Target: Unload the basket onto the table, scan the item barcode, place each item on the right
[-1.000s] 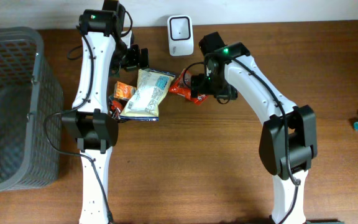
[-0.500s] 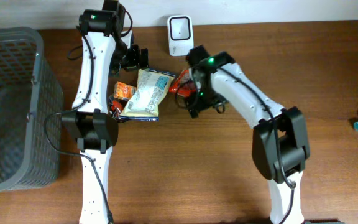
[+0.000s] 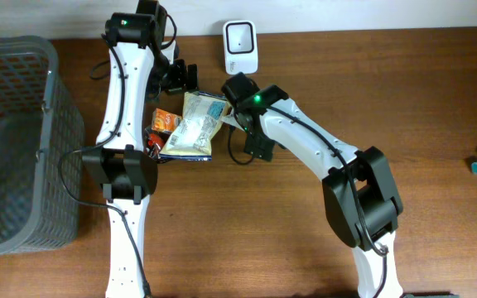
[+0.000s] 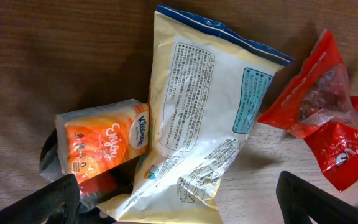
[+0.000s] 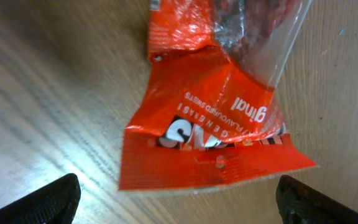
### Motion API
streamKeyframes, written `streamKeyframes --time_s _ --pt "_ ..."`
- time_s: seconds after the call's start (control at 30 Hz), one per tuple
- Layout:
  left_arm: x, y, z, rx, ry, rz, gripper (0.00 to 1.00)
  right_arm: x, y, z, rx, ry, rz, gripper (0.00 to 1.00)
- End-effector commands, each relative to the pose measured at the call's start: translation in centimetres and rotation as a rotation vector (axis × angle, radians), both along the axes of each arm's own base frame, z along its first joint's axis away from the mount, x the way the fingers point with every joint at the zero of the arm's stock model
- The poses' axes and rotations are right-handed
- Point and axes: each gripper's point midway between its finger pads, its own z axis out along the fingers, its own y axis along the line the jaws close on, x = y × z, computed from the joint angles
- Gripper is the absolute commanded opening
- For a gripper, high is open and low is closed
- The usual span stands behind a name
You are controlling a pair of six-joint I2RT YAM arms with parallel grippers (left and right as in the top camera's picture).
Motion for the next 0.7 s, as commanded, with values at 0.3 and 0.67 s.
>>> streamKeyframes --time_s 0.3,0.67 --pt "0.3 0.3 0.5 0.005 -0.02 0.0 0.99 3.3 -1.7 -2.4 0.041 -0.138 0.005 0.73" --pt "0.3 0.3 0.5 0.005 -0.02 0.0 0.99 6.2 -0.3 3.4 0.455 -0.232 -0.438 0.04"
